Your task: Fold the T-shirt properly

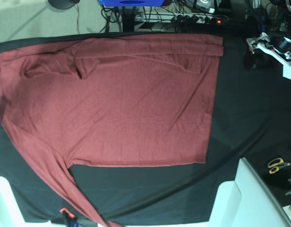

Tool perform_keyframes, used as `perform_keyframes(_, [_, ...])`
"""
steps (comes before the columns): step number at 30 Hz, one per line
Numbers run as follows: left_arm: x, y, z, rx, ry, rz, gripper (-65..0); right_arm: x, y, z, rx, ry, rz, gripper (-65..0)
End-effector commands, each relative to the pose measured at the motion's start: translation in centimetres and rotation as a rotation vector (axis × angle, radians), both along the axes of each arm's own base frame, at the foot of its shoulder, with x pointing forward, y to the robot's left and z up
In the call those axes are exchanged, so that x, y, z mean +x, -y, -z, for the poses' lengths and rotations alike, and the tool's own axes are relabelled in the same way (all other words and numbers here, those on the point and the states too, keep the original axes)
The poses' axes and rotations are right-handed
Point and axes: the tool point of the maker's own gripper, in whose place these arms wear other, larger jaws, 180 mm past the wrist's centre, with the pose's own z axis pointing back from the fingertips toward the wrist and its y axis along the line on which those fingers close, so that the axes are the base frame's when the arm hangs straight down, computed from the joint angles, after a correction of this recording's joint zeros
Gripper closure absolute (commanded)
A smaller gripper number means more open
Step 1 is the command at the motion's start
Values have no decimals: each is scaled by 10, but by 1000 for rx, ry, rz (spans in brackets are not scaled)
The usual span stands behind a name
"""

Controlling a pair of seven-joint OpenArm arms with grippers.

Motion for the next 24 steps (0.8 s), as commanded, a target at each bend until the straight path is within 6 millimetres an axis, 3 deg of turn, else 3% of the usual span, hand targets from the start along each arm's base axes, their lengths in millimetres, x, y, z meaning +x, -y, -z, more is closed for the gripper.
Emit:
perform_keyframes(1, [7,-5,-11,21,35,11,-602,19,14,-22,-45,74,11,-390])
perform_keyframes(5, [5,-5,-10,20,33,8,-602,17,2,4,-101,23,-36,-390])
perform_keyframes(8, [5,-6,-11,23,35,7,-602,14,-19,21,-86,8,-64,-390])
perform_keyframes(13, [6,-6,-11,21,37,7,-602,-11,-10,44,-147,-60,15,-392])
perform_keyframes(24, [6,-4,-10,14,38,5,-602,-17,-12,51,-150,-76,10,-371])
